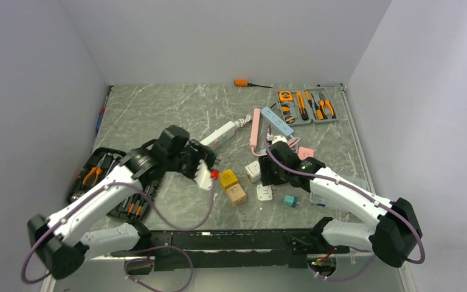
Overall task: Pull the plug off the socket
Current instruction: Place the plug at the corner of the board.
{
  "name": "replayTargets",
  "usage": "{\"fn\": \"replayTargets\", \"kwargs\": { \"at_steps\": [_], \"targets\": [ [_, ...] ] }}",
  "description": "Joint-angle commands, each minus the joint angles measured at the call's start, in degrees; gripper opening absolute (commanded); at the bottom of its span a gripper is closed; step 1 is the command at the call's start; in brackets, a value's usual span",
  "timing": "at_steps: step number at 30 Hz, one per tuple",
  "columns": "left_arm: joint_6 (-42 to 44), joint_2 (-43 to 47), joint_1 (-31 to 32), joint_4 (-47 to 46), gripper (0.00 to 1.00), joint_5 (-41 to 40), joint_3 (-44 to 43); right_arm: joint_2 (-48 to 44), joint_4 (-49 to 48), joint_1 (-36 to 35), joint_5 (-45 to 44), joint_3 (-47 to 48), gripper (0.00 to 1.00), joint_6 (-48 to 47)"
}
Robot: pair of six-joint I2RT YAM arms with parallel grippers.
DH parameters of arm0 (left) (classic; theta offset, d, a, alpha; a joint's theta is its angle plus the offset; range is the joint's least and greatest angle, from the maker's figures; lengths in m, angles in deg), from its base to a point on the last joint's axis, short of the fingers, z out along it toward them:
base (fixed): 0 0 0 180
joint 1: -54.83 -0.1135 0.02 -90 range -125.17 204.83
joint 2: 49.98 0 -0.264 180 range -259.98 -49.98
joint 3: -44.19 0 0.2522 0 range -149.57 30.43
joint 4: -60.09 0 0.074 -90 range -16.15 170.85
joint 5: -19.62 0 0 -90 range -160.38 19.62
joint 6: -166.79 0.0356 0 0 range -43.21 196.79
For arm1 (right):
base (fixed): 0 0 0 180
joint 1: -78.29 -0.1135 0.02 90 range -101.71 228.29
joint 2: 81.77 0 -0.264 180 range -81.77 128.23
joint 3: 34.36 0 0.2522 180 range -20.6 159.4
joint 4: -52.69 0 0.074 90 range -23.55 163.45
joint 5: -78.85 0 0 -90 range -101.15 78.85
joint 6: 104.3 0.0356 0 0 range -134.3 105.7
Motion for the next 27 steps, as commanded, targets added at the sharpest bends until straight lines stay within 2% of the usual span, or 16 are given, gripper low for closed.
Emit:
{"fn": "replayTargets", "kwargs": {
  "at_steps": [1,7,14,18,20,24,27],
  "targets": [
    [-22.12,-8.45,4.09,-4.11,0.0,-9.79,-5.6,-0.48,-4.89,3.96,-6.86,-1.82,0.0,5.15],
    [-34.11,-20.75,7.59,-9.9,0.0,-9.3,-15.2,-2.43,-6.36,10.09,-10.24,-2.32,0.0,8.79],
    [-35.26,-31.18,12.16,-9.29,0.0,-6.99,-24.24,-2.33,-4.23,16.61,-12.43,-3.43,0.01,10.84],
    [-35.22,-35.52,14.99,-10.05,0.0,-4.45,-26.58,-3.07,-3.52,19.79,-12.58,-5.06,0.07,11.52],
    [-35.65,-37.72,16.99,-9.67,0.0,-3.39,-28.13,-2.84,-3.31,21.13,-12.35,-5.53,0.17,11.61],
    [-36.87,-43.42,21.6,-2.63,0.0,-0.69,-34.62,-0.98,-3.23,23.19,-11.18,-4.82,0.6,10.53],
    [-38.43,-47.32,24.04,-1.26,0.0,0.89,-37.65,0.03,-3.37,23.93,-9.99,-3.38,0.83,9.6]
  ]
}}
